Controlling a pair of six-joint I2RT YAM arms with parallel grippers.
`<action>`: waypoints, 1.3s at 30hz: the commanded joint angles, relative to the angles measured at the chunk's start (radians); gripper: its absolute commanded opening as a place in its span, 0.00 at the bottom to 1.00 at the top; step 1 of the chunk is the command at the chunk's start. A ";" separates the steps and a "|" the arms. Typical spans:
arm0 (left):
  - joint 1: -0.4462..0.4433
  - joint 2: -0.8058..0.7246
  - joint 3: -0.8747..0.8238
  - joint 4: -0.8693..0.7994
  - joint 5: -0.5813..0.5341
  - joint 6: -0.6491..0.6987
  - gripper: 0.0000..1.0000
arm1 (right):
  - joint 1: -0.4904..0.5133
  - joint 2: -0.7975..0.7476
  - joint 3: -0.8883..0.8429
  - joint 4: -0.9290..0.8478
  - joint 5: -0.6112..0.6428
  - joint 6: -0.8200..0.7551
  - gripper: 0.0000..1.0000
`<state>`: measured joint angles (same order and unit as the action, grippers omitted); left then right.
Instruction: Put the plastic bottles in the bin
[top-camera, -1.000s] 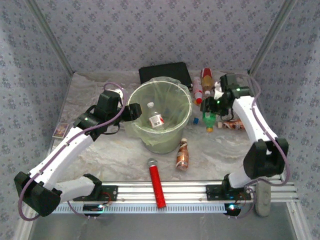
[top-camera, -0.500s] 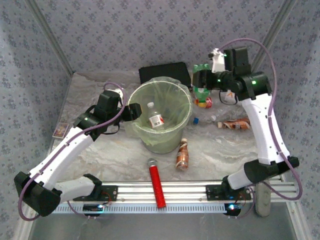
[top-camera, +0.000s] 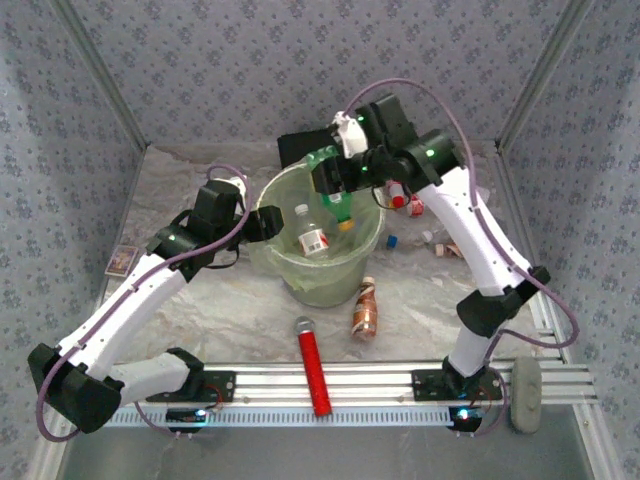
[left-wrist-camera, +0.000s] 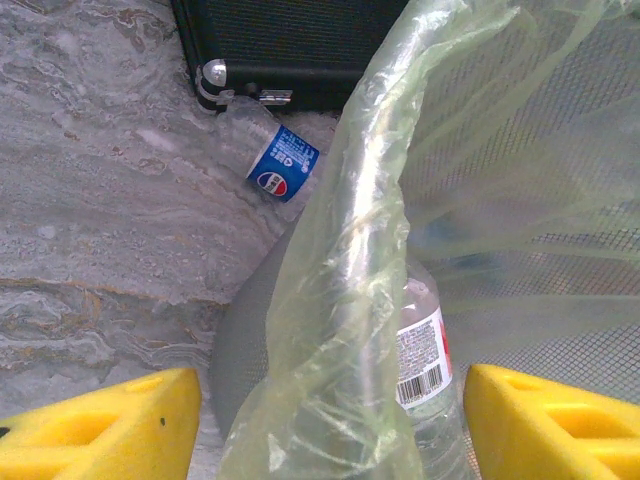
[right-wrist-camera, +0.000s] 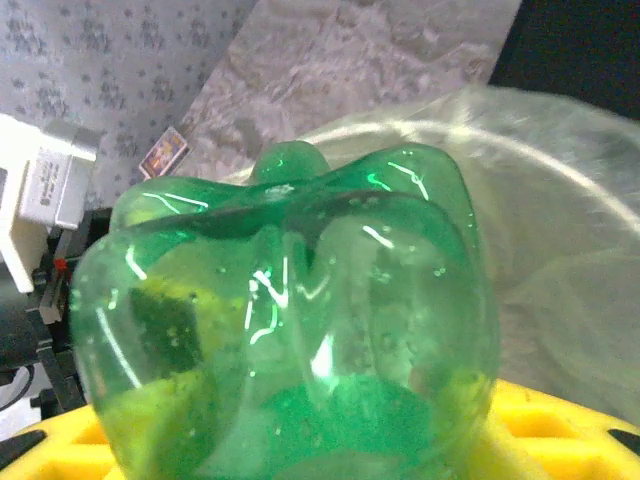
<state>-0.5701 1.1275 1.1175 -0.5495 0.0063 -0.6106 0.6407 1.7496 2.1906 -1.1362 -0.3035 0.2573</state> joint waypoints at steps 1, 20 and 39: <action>-0.006 -0.006 0.028 -0.011 -0.006 0.022 0.70 | 0.025 0.058 -0.018 -0.017 -0.013 0.007 0.55; -0.006 -0.009 0.014 0.014 -0.005 0.014 0.70 | 0.077 0.144 -0.408 0.218 -0.128 0.127 0.61; -0.007 -0.016 0.008 0.013 -0.011 0.017 0.70 | 0.063 0.103 -0.222 0.057 -0.029 0.060 0.80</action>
<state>-0.5701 1.1275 1.1175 -0.5266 0.0063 -0.6109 0.7101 1.8793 1.9087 -1.0027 -0.3664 0.3439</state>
